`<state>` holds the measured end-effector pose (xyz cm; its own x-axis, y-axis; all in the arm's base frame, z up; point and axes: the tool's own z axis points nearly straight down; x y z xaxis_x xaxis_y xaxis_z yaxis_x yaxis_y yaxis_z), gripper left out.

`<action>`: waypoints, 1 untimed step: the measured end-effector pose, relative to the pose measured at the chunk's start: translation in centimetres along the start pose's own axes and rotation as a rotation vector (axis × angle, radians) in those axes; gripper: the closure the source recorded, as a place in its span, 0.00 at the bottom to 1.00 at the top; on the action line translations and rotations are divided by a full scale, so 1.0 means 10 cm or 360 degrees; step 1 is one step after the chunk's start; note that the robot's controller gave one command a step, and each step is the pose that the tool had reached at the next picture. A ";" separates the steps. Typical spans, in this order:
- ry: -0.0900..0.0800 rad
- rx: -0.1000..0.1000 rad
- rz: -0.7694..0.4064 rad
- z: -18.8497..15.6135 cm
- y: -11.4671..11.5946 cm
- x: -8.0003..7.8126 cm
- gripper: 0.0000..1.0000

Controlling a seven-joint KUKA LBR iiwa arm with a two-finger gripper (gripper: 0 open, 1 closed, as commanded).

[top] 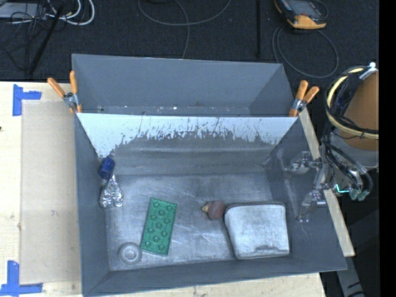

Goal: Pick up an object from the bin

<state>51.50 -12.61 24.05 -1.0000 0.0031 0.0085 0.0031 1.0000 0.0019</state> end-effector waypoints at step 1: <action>0.0002 -0.0004 0.0123 0.89 0.34 -0.03 0.00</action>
Offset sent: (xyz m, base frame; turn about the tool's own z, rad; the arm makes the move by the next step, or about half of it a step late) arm 0.0036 0.0314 -0.0833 0.0795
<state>51.71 -9.19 15.18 -0.9967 0.0803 0.0102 0.0803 0.9968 0.0034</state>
